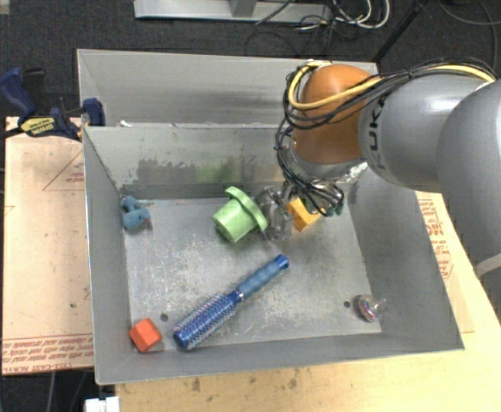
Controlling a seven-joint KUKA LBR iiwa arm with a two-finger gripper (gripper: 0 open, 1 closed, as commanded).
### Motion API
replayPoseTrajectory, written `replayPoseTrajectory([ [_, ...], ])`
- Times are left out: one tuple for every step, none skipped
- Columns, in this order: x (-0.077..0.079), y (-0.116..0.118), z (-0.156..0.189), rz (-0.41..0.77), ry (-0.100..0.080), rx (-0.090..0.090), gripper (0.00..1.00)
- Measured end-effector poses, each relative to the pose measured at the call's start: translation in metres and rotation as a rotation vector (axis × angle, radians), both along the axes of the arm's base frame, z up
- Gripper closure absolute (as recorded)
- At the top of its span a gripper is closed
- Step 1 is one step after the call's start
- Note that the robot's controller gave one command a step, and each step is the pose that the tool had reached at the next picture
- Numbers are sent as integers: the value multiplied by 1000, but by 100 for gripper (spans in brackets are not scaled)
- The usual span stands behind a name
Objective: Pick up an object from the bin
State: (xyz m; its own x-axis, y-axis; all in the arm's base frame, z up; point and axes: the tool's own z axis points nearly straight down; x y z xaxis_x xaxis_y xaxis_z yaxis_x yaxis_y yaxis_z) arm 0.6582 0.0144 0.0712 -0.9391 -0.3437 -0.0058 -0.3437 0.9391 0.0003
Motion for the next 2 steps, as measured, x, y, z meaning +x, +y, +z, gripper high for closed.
replayPoseTrajectory([
  [-28, 26, 26, -217, 3, 2, 100],
  [-28, 24, 25, -217, 4, 0, 0],
])
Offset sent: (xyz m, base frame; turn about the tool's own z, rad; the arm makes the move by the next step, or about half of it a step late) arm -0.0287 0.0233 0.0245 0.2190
